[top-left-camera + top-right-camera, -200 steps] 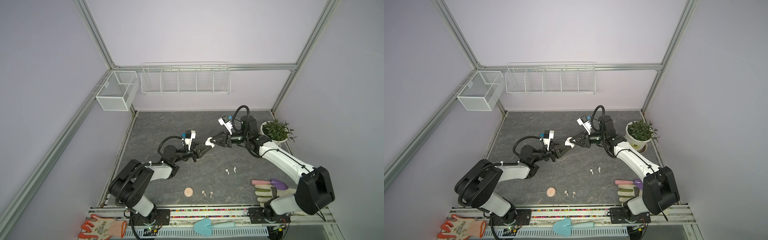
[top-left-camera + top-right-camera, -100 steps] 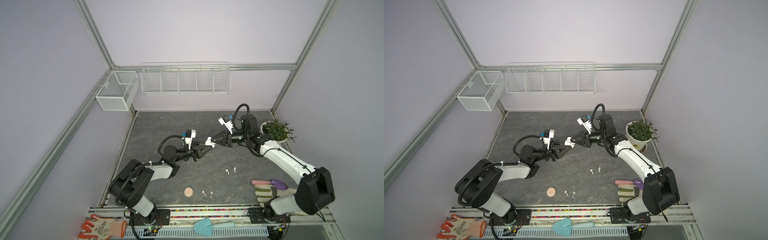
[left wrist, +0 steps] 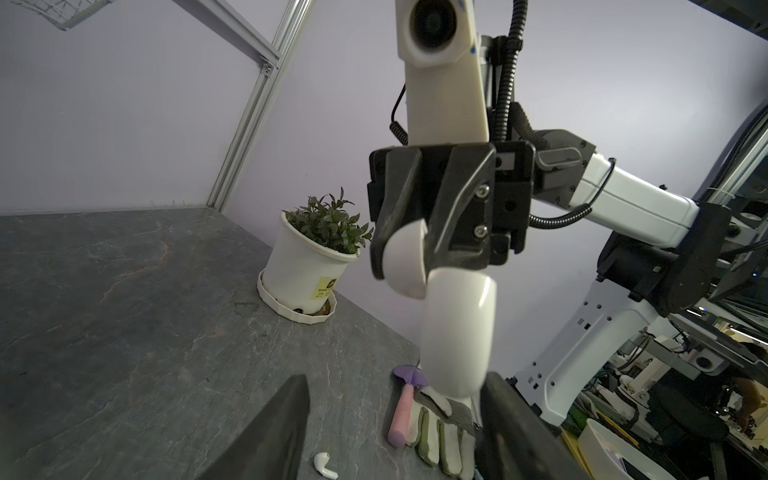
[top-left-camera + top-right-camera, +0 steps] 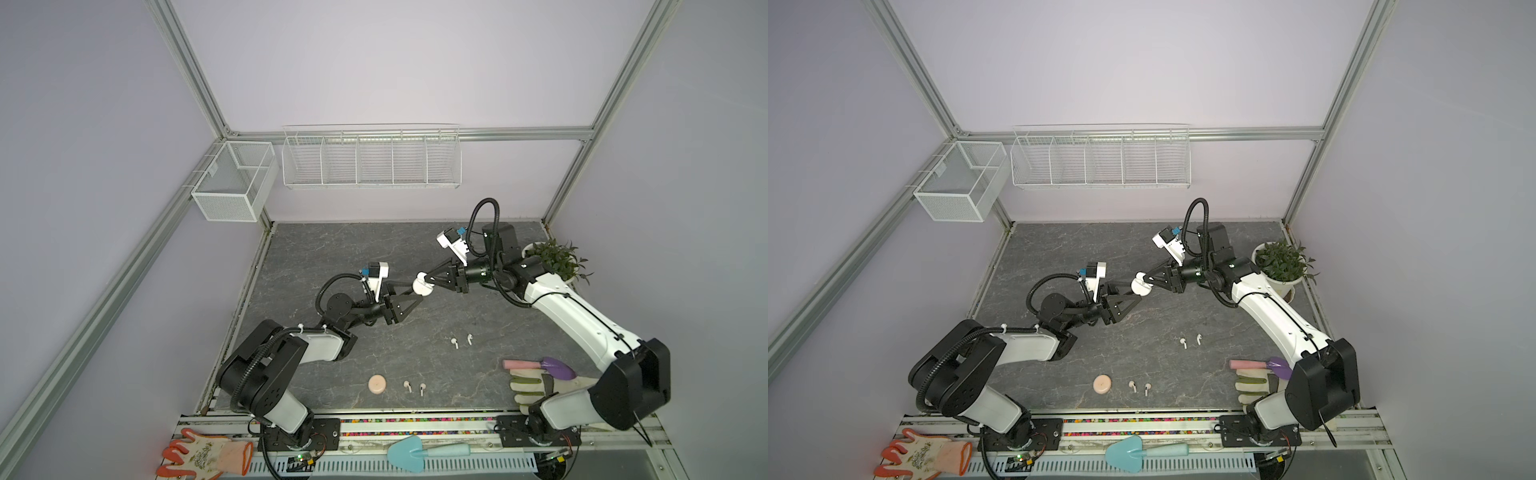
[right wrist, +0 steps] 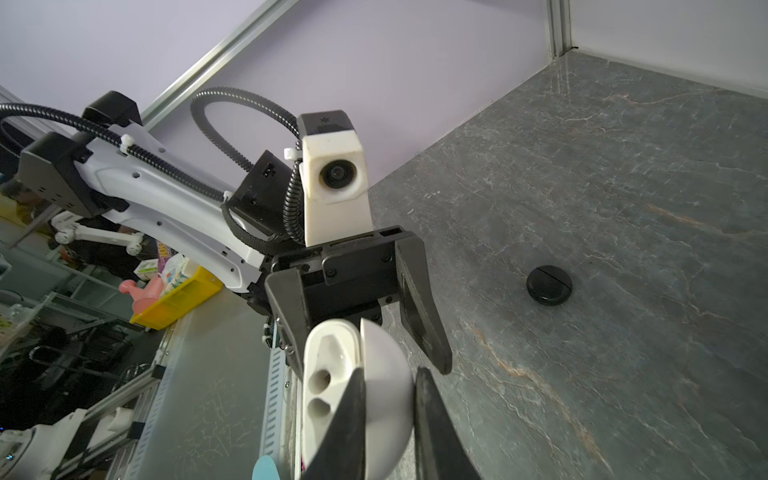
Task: Insert the wireless bluetooth earbuds into the charging case
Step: 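Swing the lid open with the right gripper while the left gripper holds the case, then release the lid and move the right gripper over the white earbuds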
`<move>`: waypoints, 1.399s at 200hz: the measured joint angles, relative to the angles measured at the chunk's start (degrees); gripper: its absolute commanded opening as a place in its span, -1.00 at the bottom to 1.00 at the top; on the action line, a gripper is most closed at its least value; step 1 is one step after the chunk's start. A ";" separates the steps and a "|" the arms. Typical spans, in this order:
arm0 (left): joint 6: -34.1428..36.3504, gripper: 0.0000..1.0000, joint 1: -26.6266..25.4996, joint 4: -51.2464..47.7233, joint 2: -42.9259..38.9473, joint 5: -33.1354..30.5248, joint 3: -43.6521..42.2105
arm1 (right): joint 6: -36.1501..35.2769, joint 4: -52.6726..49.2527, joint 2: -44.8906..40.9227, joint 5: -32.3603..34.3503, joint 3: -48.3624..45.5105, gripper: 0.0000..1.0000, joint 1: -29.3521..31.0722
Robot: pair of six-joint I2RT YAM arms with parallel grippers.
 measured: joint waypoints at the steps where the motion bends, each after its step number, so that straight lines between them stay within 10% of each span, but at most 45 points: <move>1: 0.13 0.34 0.02 -0.02 -0.09 0.04 -0.09 | -0.26 -0.17 0.00 0.04 0.13 -0.64 0.00; 107: 9.97 0.27 0.20 -2.03 -1.38 4.39 0.33 | -22.51 -23.41 3.37 4.96 10.19 -0.70 0.33; 280: 9.29 -0.44 -0.35 0.09 1.49 8.74 2.97 | -25.11 -27.85 7.30 6.32 13.86 -0.70 2.40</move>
